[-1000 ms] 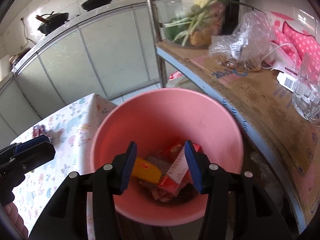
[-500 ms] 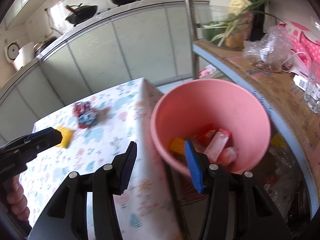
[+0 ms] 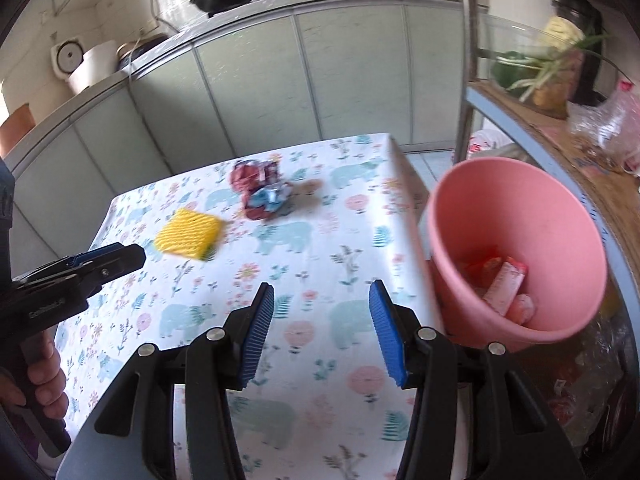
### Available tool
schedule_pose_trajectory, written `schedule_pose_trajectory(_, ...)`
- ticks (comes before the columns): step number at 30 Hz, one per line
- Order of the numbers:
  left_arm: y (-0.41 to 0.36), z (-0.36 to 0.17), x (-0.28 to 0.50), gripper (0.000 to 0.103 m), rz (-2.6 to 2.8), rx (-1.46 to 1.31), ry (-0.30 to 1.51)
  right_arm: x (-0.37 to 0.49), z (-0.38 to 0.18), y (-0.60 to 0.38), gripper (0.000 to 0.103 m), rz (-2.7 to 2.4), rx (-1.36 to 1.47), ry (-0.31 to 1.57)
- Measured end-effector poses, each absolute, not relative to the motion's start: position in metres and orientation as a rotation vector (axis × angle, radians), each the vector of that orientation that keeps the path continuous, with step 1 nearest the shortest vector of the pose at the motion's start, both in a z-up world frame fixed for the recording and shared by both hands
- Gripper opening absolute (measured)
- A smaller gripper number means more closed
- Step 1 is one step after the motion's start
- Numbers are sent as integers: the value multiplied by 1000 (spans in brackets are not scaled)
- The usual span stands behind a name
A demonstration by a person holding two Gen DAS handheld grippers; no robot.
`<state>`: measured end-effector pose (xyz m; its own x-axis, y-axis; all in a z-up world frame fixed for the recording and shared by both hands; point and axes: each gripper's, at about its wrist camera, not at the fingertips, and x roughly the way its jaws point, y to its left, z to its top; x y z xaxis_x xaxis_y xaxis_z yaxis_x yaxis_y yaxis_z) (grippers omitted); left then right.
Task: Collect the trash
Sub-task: 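Move both open grippers back over the remaining foam net and wrapper, then grasp the yellow foam net with the left gripper while the right grasps the red wrapper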
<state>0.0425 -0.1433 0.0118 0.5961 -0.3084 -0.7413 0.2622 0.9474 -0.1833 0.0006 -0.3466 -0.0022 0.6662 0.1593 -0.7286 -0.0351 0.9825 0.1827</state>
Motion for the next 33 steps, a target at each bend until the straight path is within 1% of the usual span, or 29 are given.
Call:
schedule_pose_trajectory(15,-85,-3,71,49,-246,-111,887,37,-8,-297,51,191,87,875)
schedule_pose_trajectory(19,-86,-10,86,49,-257,-117,903,46,-10,-292,51,199,85,875)
schedule_pose_trajectory(29,-117,-37,120,49,-284,-95,944,72,-9,-296,51,198,74,854)
schedule_pose_trajectory(33,-119,-45,118,38,-286,-77,930,88,-10,-295,51,199,67,843)
